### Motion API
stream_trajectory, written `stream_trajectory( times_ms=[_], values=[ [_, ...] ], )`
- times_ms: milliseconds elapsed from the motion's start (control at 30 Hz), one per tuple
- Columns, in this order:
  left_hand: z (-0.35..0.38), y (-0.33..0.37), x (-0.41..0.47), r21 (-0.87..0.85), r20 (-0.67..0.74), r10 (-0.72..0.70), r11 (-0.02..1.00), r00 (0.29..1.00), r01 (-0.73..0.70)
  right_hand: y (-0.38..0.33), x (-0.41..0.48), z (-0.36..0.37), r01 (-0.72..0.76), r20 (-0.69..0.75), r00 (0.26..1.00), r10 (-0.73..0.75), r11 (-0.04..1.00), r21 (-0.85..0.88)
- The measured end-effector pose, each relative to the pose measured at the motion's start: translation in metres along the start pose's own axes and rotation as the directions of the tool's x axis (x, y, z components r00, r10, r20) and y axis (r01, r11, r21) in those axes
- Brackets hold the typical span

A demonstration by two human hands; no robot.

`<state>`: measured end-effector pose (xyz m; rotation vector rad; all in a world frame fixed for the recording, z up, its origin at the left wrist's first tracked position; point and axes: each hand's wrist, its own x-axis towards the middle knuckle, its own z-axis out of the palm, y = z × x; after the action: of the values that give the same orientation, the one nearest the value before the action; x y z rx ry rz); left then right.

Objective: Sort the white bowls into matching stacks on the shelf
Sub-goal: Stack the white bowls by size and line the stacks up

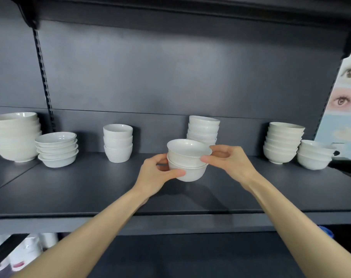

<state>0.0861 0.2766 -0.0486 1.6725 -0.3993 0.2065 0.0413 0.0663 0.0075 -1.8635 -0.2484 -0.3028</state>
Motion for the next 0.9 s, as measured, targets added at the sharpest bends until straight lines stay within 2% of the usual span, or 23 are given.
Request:
stream_trajectory(
  times_ms=[200, 433, 767, 900],
  values=[
    [0.045, 0.025, -0.007, 0.025, -0.021, 0.013, 1.0, 1.0, -0.013, 0.0, -0.013, -0.051, 0.028, 0.006, 1.0, -0.028, 1.0, -0.01],
    [0.145, 0.044, -0.004, 0.015, -0.077, 0.042, 0.999, 0.996, -0.041, 0.02, -0.014, -0.148, 0.079, 0.024, 0.997, -0.077, 0.995, -0.065],
    [0.245, 0.063, 0.02, 0.041, -0.081, 0.054, 0.998, 0.995, -0.051, 0.048, -0.004, -0.248, 0.06, 0.018, 0.998, -0.06, 0.998, -0.031],
    [0.273, 0.064, 0.043, 0.036, -0.071, 0.058, 0.998, 0.996, -0.055, 0.058, 0.007, -0.277, 0.036, -0.029, 0.999, -0.037, 0.998, -0.058]
  ],
)
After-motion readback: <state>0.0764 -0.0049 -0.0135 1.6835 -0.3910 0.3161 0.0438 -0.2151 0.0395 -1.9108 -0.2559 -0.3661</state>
